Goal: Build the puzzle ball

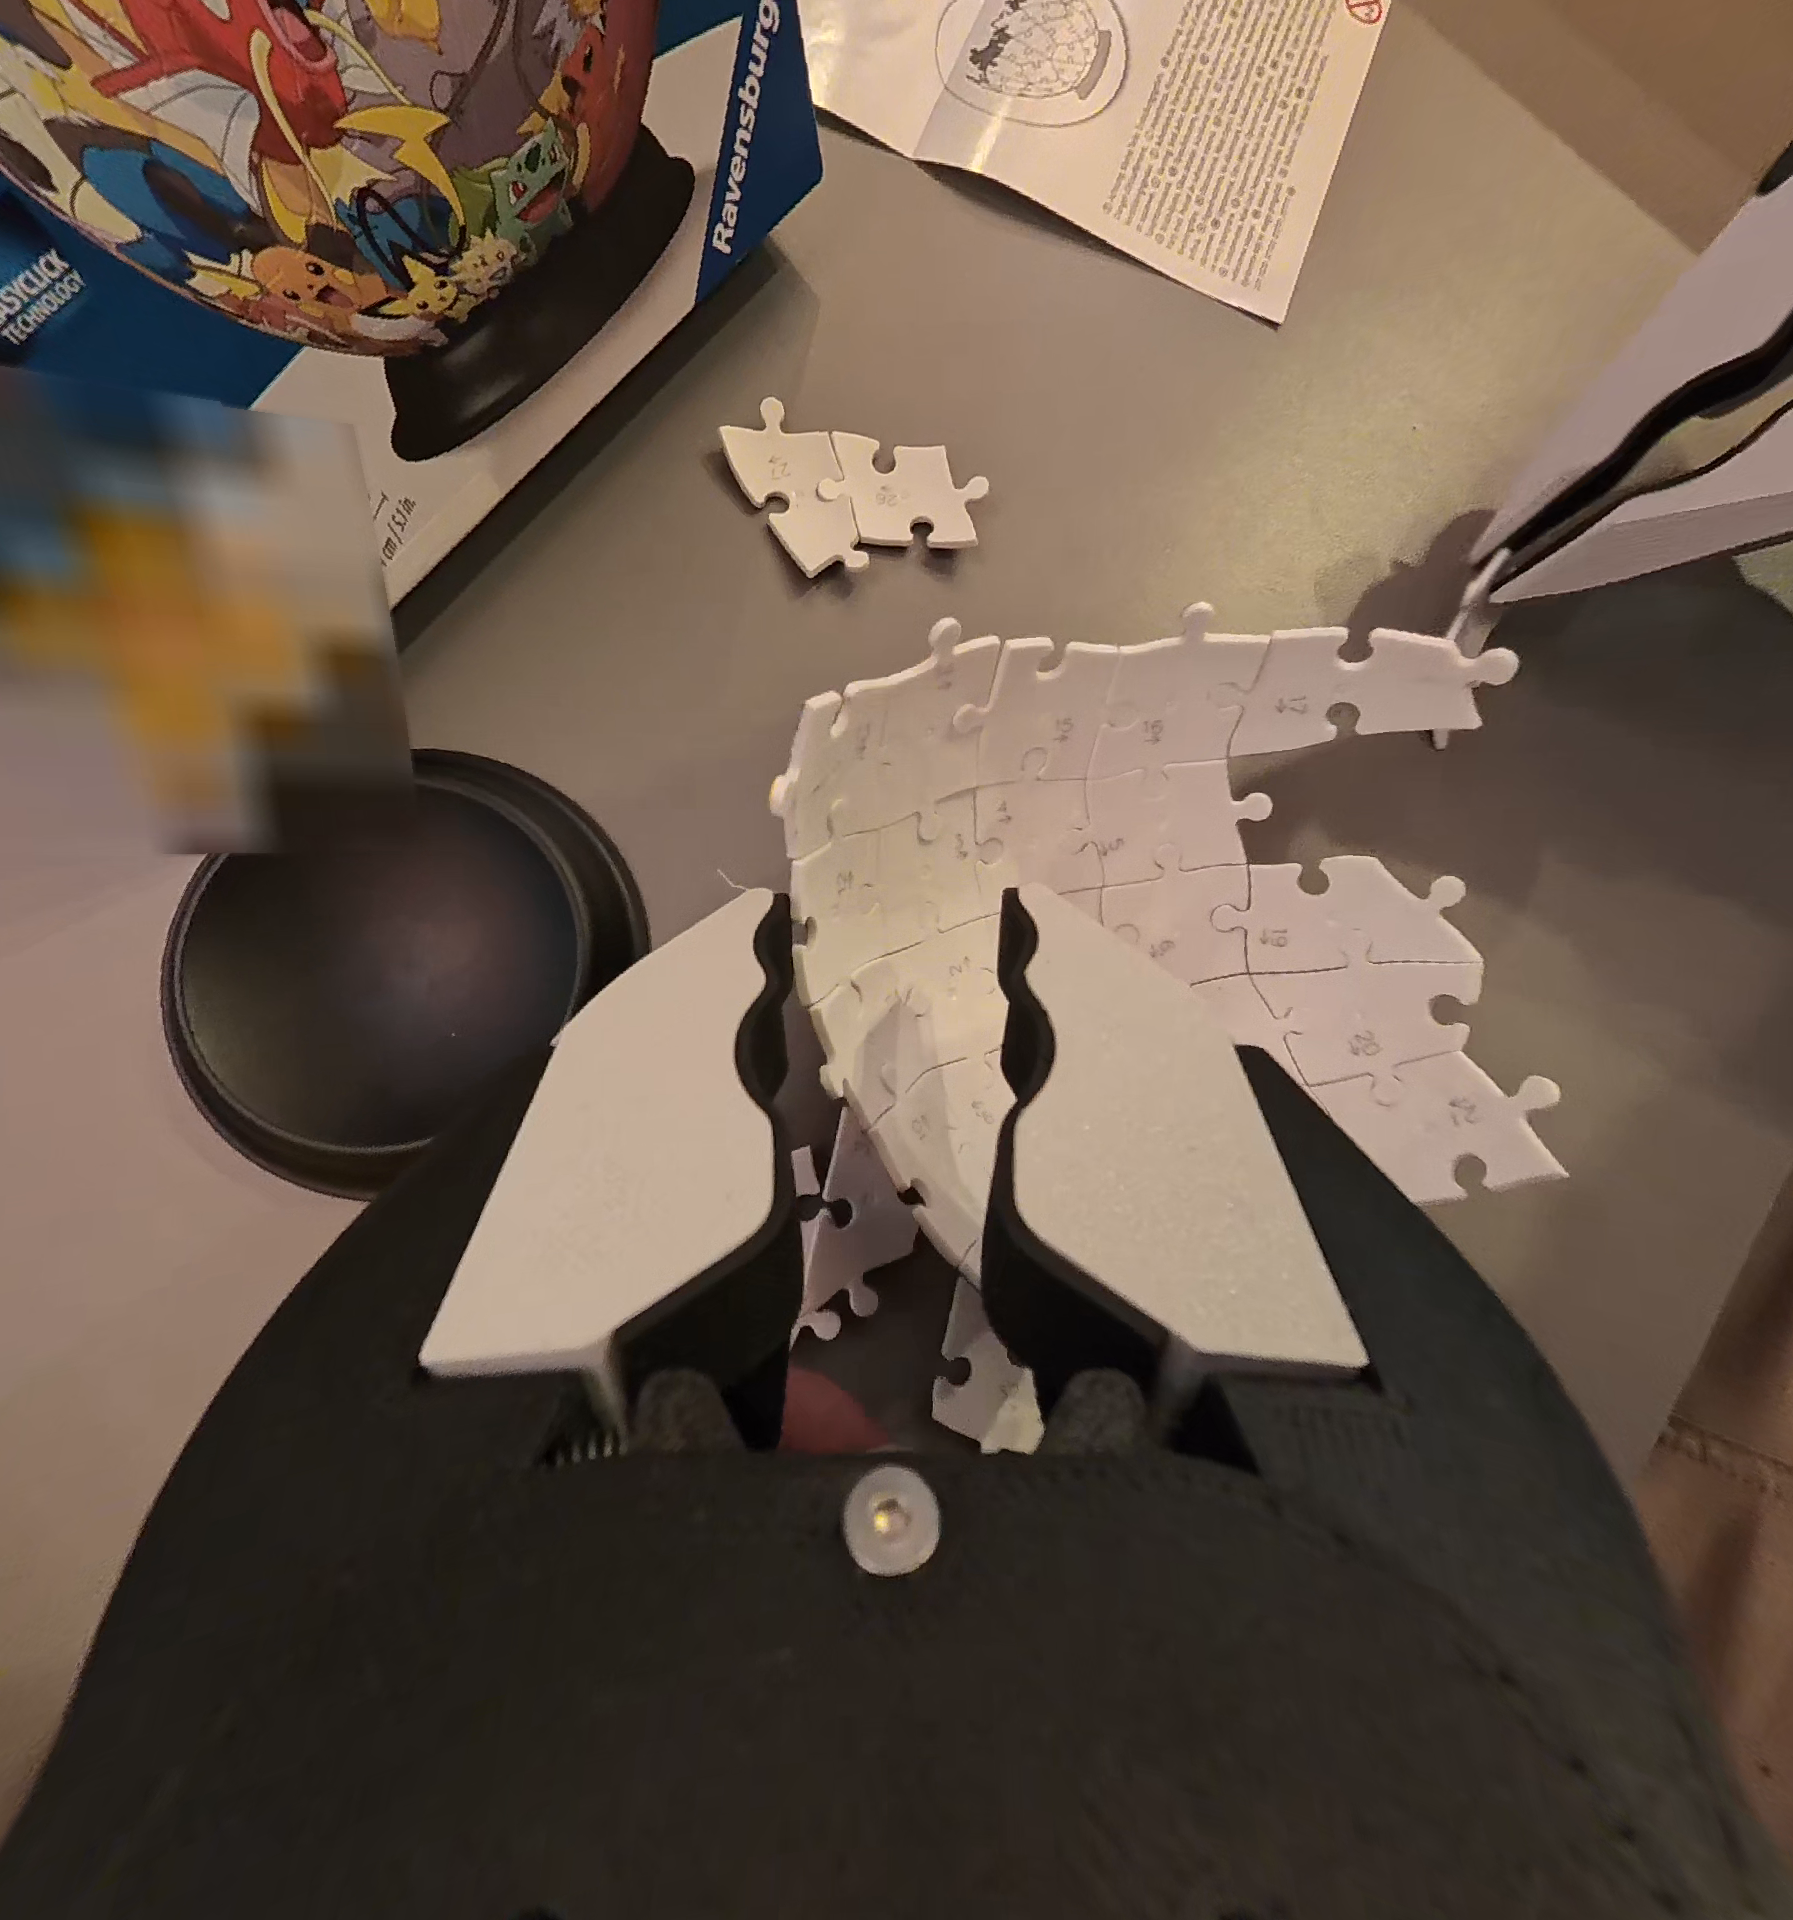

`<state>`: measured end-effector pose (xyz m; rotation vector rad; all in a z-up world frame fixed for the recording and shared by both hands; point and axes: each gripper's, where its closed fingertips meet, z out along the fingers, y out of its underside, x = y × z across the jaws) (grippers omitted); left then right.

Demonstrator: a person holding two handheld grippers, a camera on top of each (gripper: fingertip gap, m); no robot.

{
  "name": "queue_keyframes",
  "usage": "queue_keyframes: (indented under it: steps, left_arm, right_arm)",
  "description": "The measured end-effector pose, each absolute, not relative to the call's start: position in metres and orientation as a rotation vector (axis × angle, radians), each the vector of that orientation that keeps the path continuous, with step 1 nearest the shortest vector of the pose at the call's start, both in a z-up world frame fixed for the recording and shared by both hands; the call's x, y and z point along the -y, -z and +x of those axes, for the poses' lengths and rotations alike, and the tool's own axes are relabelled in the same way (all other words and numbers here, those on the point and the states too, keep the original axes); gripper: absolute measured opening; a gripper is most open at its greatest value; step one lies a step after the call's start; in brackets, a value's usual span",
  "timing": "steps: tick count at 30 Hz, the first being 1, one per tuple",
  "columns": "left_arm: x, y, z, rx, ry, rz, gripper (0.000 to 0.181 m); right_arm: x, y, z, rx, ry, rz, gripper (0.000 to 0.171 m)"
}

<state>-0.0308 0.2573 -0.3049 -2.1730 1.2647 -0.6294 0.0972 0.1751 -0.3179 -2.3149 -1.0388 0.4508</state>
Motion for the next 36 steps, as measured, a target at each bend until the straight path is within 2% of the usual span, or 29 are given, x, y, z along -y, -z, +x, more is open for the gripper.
queue_keyframes:
  steps: [22, 36]
  left_arm:
    - [-0.246, 0.304, -0.023, -1.193, 0.610, -2.213, 0.037]
    - [-0.235, 0.295, -0.028, -1.100, 0.629, -2.198, 0.037]
  right_arm:
    - [-0.156, 0.256, 0.065, 0.746, -0.890, -2.161, 0.000]
    - [-0.163, 0.262, 0.044, 0.698, -0.771, -2.224, 0.000]
